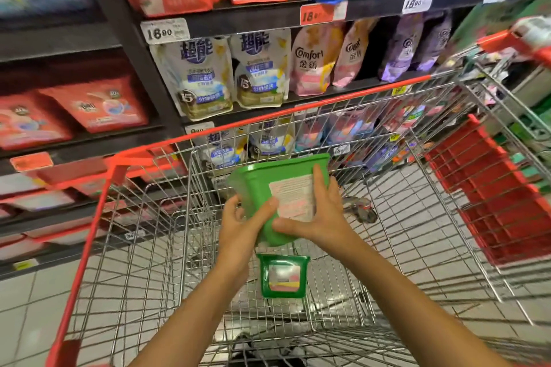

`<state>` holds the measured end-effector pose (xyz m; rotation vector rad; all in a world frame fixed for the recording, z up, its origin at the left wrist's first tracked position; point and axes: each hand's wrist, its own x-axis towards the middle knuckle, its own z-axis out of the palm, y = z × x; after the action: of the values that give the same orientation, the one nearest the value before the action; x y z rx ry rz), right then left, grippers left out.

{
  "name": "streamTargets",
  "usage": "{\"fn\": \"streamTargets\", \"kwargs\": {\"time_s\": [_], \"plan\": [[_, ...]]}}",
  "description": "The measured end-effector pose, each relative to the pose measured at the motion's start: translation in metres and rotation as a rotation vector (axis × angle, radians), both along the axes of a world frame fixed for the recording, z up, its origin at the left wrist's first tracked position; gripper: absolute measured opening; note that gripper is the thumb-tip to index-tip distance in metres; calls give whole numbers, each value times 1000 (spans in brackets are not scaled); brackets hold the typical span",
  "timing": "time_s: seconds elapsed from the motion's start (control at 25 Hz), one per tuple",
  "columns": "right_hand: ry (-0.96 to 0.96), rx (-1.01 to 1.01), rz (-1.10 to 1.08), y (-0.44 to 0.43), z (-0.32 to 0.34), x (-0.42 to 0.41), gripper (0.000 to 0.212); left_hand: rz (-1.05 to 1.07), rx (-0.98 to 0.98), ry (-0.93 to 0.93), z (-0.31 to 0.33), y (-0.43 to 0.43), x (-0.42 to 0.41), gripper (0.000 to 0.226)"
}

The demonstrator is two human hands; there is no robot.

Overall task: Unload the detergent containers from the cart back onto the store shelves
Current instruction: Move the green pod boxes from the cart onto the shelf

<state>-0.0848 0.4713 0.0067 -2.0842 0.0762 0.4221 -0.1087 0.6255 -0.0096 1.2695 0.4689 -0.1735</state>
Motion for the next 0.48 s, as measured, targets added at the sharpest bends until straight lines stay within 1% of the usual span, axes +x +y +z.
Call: {"fn": "streamTargets", "kwargs": {"time_s": [0.04,0.08,0.12,0.16,0.2,0.24,0.28,0.36,0.4,0.44,0.48], "plan": [[32,31,10,-1,5,-1,138,-39,-40,-32,4,3,-2,69],[50,162,-9,-6,10,1,131,-74,-74,-69,8,6,-3,63],[67,336,-30,-10,14,2,119,-96,-94,-109,11,9,-3,59],[95,490,-32,-13,18,1,116,-103,-103,-143,13,12,-2,57],[140,612,-35,-14,19,0,122,-111,-116,-164,14,12,0,62],[185,691,-30,-13,18,-2,132,-133,-148,-159,15,11,3,72],[208,740,-24,-10,14,-4,139,-171,-209,-123,16,8,5,87],[216,793,-10,-4,14,-8,139,-269,-355,-24,19,3,4,118],[222,780,-7,-4,17,-8,136,-279,-397,-12,18,3,3,125],[225,743,14,-7,22,-6,130,-265,-406,-19,16,3,3,128],[214,689,49,-9,26,-4,116,-239,-383,-32,15,3,3,127]]}}
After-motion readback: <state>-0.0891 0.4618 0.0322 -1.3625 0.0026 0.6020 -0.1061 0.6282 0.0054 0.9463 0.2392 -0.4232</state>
